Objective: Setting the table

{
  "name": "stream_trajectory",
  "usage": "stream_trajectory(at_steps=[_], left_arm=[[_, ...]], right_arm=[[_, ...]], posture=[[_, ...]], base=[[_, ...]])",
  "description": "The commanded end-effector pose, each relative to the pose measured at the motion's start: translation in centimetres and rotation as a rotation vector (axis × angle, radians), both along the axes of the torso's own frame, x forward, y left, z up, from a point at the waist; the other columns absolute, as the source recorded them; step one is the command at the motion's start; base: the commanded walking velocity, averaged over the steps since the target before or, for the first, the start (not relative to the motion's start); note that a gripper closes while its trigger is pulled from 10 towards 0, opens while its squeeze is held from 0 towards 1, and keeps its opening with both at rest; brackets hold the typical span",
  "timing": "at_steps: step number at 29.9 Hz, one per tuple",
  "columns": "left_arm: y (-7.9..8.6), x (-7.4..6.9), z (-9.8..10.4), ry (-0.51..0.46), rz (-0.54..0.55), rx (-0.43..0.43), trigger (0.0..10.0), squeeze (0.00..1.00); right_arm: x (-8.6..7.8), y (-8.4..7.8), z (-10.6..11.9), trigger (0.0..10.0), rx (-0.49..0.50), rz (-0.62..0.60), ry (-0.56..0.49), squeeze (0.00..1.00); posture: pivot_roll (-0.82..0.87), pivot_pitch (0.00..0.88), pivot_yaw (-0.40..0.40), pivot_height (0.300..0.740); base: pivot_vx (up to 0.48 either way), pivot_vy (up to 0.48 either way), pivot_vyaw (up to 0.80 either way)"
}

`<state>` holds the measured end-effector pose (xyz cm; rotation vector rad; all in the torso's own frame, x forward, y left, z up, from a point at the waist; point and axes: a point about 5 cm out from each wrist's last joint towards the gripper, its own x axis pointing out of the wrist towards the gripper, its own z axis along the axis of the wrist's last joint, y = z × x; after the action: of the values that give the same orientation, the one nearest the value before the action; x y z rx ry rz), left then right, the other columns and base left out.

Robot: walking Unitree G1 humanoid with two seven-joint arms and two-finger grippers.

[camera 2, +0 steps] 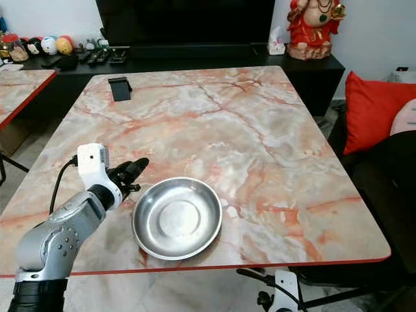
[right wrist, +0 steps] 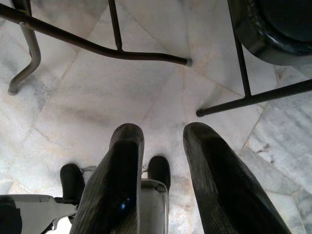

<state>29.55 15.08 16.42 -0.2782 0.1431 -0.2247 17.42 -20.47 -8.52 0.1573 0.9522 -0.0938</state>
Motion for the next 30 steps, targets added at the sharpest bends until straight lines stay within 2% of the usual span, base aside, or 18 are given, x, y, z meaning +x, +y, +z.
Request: stream_trajectory(at_steps=[1, 5, 14, 22, 30], left_arm=[[0.3, -0.2, 0.7, -0.115, 0.012, 0.133, 10.0, 0.0], [0.4, -0.4, 0.1, -0.209, 0.052, 0.236, 10.0, 0.0], [1.3, -1.1, -1.9, -0.314, 0.164, 0.383, 10.0, 0.0], [2.1, -1.1, -2.2, -0.317, 0.247, 0.335, 10.0, 0.0], [2.6, -1.1, -2.6, -0.336, 0.305, 0.334, 10.0, 0.0]], right_arm=[[0.1, 0.0, 0.0, 10.0, 0.001, -0.007, -0.008, 0.0], [0.1, 0.0, 0.1, 10.0, 0.0, -0.013, -0.014, 0.0], [0.0, -0.1, 0.1, 10.0, -0.009, -0.026, -0.022, 0.0], [0.0, 0.1, 0.1, 10.0, -0.038, 0.031, -0.024, 0.0], [0.0, 0.3, 0.0, 10.0, -0.049, 0.067, -0.018, 0.0]], posture=[[-0.05, 0.0, 0.023, 0.74], [-0.06, 0.0, 0.028, 0.74], [-0.07, 0.0, 0.032, 0.74], [-0.09, 0.0, 0.038, 0.74], [-0.08, 0.0, 0.009, 0.74]], base=[[0.0, 0.0, 0.0], [0.0, 0.0, 0.0], [0.0, 0.0, 0.0], [0.0, 0.0, 0.0], [0.0, 0.0, 0.0]])
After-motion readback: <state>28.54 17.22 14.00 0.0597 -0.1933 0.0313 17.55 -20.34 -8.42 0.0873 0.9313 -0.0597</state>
